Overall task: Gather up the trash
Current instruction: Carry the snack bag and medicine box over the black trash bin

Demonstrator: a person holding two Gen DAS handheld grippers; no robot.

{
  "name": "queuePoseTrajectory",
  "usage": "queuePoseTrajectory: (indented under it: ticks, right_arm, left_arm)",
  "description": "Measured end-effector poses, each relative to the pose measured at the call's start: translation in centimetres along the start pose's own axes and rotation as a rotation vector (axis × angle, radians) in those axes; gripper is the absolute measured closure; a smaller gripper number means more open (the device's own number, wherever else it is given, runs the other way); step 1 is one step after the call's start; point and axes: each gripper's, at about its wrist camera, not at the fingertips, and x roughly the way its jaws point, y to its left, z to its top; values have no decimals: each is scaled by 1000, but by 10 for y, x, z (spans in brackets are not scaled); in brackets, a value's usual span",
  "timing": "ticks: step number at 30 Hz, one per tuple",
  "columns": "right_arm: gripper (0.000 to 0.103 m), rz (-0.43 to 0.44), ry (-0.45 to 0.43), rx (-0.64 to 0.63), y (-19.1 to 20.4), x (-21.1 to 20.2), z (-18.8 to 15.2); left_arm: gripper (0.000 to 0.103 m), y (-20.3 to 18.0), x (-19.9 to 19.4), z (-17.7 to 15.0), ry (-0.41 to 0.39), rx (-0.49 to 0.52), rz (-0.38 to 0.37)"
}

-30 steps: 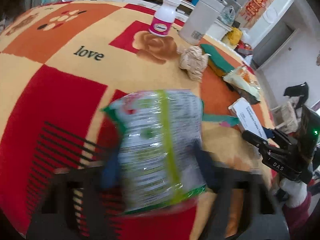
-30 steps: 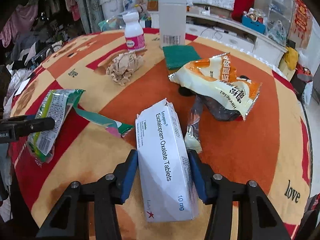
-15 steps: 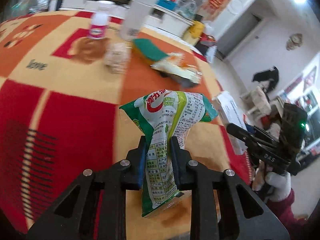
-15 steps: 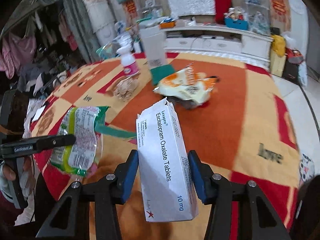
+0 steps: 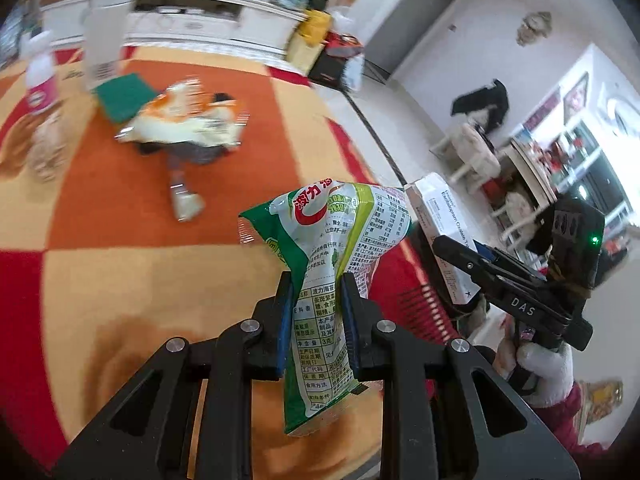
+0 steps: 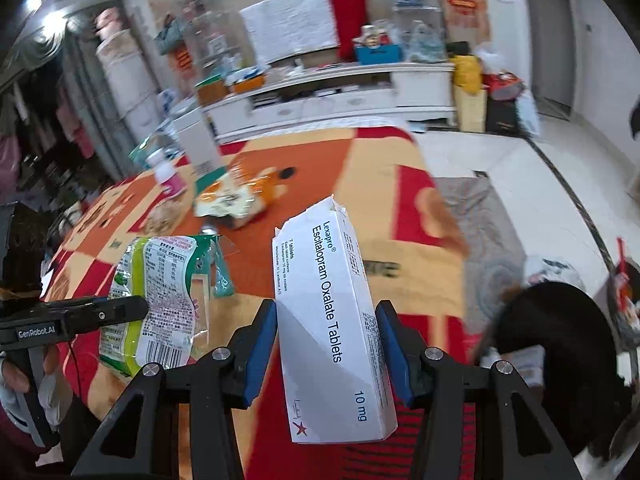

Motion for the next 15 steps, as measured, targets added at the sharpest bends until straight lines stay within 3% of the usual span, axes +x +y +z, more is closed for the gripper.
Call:
queuePoseTrajectory:
  ticks: [15]
  right_arm:
    - [54,-158,-33,188,-108,-45,-23]
  left_arm:
    - [83,-92,67,36,58,165,-73]
